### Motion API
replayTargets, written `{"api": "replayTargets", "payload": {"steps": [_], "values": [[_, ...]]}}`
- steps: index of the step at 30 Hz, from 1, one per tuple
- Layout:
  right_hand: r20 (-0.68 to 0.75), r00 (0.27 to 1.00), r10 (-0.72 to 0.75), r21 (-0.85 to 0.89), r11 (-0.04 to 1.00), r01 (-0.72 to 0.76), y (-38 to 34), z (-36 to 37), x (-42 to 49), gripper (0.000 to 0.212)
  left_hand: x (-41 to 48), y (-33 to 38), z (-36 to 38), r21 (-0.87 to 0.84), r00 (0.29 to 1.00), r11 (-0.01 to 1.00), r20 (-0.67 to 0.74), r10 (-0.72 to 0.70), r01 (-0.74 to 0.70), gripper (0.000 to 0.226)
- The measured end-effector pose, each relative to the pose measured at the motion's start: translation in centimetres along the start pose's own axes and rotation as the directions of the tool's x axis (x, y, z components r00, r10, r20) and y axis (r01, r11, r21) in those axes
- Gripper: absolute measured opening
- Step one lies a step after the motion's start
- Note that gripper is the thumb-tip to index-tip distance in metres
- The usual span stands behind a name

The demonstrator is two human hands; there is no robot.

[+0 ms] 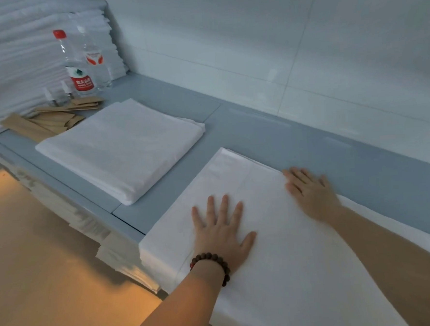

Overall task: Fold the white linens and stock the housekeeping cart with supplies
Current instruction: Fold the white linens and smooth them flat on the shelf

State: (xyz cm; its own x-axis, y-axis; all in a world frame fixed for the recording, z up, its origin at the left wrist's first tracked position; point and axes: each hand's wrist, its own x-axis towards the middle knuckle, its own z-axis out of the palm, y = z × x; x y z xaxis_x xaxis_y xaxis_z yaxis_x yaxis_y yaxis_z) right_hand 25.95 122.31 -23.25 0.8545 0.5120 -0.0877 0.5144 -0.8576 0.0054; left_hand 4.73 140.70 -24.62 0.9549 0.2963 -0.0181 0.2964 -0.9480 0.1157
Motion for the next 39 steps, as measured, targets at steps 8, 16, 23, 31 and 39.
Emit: {"api": "replayTargets", "payload": {"steps": [8, 16, 23, 31, 39], "values": [[-0.108, 0.975, -0.192, 0.061, 0.978, 0.199, -3.3, -1.1, -8.6, 0.051, 0.1, 0.1, -0.2, 0.035, 1.000, 0.999, 0.021, -0.006, 0.006, 0.079], [0.063, 0.998, 0.015, -0.024, 1.000, -0.014, 3.3, 0.3, -13.0, 0.055, -0.1, -0.1, -0.5, 0.018, 0.998, 1.000, 0.052, 0.017, -0.018, 0.082], [0.022, 0.963, 0.270, 0.052, 0.961, -0.271, 5.7, 0.4, -17.5, 0.056, 0.1, 1.9, -1.0, -0.025, 0.984, 0.995, 0.153, -0.092, 0.097, 0.075], [0.022, 0.979, 0.205, 0.082, 0.975, -0.206, 3.9, 1.5, -19.4, 0.050, -5.2, 16.6, 0.8, -0.129, 0.912, 0.926, 0.172, 0.372, -0.354, 0.069], [0.062, 0.876, 0.479, 0.066, 0.873, -0.483, 17.5, 2.1, -23.7, 0.053, -6.5, 20.1, 2.5, 0.047, 0.929, 0.932, 0.108, 0.354, -0.361, 0.083]]}}
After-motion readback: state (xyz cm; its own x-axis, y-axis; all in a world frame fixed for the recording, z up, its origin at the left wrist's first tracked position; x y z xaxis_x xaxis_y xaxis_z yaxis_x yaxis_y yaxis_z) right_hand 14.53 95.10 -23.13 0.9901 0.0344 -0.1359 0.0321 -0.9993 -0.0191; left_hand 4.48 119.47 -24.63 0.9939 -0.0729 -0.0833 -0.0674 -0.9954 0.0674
